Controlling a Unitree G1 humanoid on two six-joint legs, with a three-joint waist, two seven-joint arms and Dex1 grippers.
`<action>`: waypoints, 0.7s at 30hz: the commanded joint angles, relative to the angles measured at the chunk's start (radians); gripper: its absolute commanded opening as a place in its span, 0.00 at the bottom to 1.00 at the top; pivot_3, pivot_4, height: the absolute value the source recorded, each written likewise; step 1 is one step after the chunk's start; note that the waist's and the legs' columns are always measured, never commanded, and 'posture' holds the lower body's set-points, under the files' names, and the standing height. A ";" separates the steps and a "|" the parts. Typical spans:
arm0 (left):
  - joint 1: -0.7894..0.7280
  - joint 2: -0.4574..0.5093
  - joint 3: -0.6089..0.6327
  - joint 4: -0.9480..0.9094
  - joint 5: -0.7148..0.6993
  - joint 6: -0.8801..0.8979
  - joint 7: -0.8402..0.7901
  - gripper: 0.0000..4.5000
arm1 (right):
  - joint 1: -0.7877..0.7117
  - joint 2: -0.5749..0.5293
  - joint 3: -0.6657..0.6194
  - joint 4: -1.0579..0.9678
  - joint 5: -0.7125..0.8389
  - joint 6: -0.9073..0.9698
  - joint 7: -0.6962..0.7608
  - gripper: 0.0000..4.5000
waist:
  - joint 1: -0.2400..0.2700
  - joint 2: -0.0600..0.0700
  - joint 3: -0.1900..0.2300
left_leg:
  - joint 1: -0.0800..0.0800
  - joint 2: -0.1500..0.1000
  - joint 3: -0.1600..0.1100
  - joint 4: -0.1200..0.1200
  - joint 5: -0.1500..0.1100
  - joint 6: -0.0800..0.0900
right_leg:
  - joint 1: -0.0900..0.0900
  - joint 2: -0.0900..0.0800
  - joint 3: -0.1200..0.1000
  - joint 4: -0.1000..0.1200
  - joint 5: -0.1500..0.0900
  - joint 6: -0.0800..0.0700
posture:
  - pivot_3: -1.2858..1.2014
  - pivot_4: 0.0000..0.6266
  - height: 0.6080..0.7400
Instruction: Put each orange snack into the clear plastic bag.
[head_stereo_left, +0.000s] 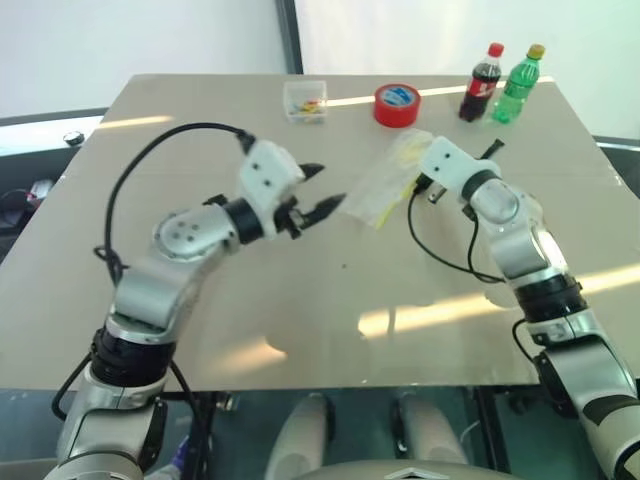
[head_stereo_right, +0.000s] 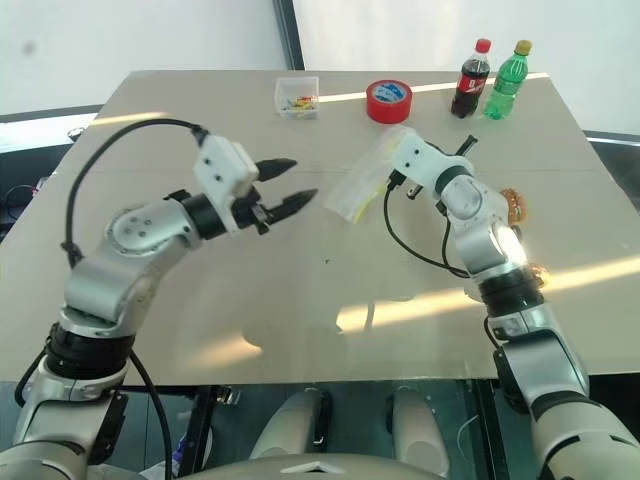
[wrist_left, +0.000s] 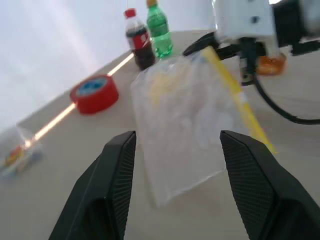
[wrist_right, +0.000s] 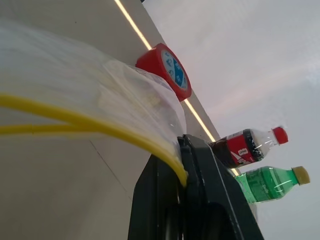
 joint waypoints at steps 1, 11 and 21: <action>-0.006 -0.020 -0.031 -0.055 0.037 0.009 0.001 0.63 | -0.045 0.017 0.005 0.007 0.009 0.022 0.007 0.00 | -0.003 0.000 0.000 | 0.000 0.000 0.000 0.000 0.000 0.001 | 0.000 0.000 0.000 0.000 0.000 0.000 | 0.52 0.24 1.00; -0.041 -0.085 -0.121 0.007 0.216 0.040 0.071 0.63 | -0.117 0.067 0.007 0.073 0.019 0.042 -0.005 0.00 | -0.005 0.000 0.000 | 0.000 0.000 -0.001 0.002 -0.001 0.002 | 0.000 0.002 0.000 0.002 0.000 0.000 | 0.52 0.24 1.00; -0.058 -0.158 -0.155 0.075 0.315 0.024 0.073 0.63 | -0.118 0.074 0.009 0.052 0.021 0.068 -0.004 0.00 | -0.004 0.000 0.000 | 0.000 0.000 -0.001 0.002 -0.001 0.002 | 0.000 0.002 -0.001 0.002 0.000 0.000 | 0.52 0.24 1.00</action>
